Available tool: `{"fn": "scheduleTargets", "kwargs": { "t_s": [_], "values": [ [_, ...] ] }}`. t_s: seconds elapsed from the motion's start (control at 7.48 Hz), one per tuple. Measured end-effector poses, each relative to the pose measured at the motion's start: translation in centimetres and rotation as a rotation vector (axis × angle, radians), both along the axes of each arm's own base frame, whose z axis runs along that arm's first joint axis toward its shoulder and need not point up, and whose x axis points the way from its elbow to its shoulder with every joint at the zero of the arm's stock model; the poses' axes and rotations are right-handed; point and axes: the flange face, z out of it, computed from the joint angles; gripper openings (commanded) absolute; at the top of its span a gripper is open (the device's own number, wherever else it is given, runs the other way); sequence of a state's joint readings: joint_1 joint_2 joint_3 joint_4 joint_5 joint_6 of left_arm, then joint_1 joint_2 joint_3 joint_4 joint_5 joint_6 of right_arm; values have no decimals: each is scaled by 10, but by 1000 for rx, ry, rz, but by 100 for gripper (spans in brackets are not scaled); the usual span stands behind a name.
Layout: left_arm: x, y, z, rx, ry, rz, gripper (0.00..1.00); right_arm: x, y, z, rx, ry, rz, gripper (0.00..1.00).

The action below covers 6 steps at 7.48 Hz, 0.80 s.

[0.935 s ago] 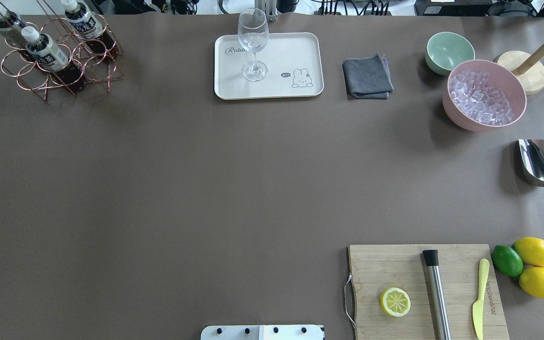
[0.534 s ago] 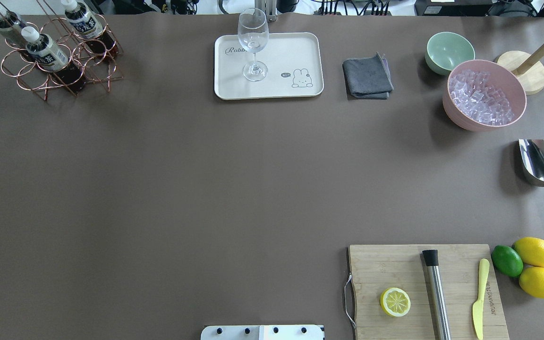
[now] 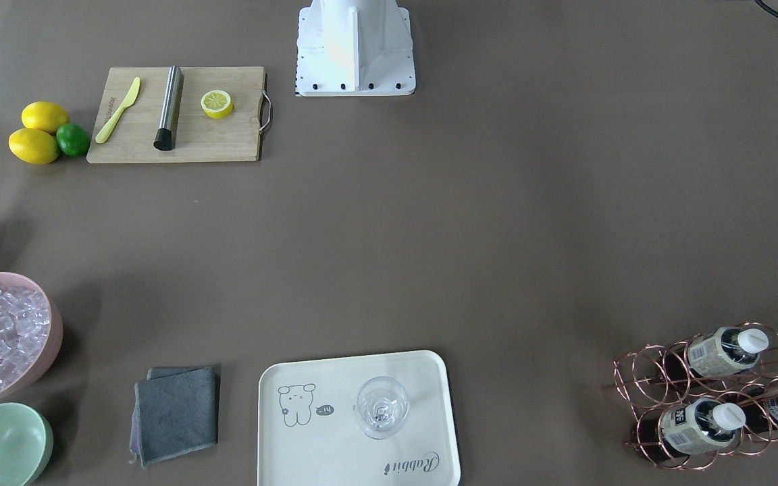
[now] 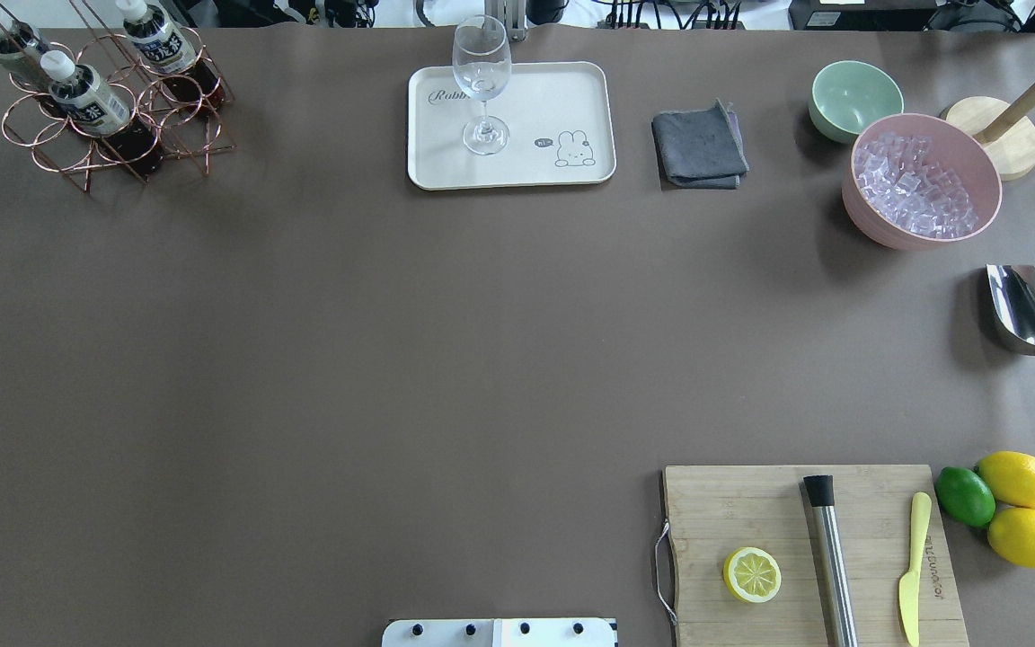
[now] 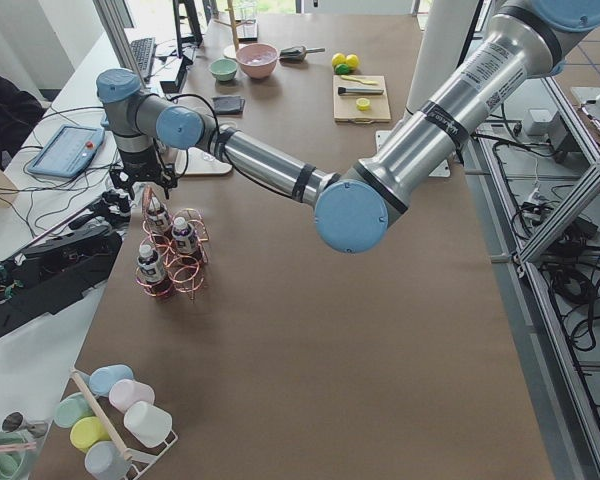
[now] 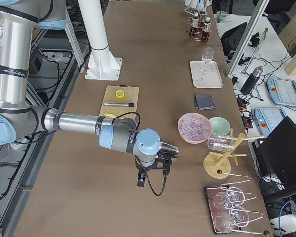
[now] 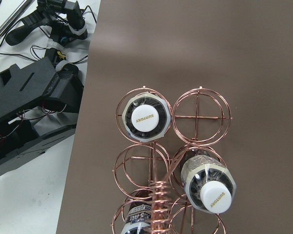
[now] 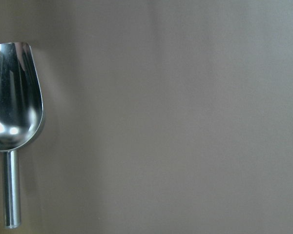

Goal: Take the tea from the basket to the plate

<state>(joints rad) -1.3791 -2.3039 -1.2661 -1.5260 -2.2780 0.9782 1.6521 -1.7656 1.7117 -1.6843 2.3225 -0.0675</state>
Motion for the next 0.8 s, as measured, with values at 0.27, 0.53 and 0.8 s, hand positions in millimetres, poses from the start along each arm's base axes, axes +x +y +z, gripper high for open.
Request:
{"fn": "scheduleTargets", "kwargs": {
  "t_s": [0.27, 0.53, 0.8],
  "values": [
    [-5, 0, 4, 1, -2, -2, 0, 0, 0, 1, -2, 0, 0, 100],
    [-13, 0, 8, 10, -5, -8, 0, 0, 1, 1, -2, 0, 0, 100],
    [-34, 0, -2, 31, 5, -31, 0, 0, 1, 2, -4, 0, 0, 100]
  ]
}}
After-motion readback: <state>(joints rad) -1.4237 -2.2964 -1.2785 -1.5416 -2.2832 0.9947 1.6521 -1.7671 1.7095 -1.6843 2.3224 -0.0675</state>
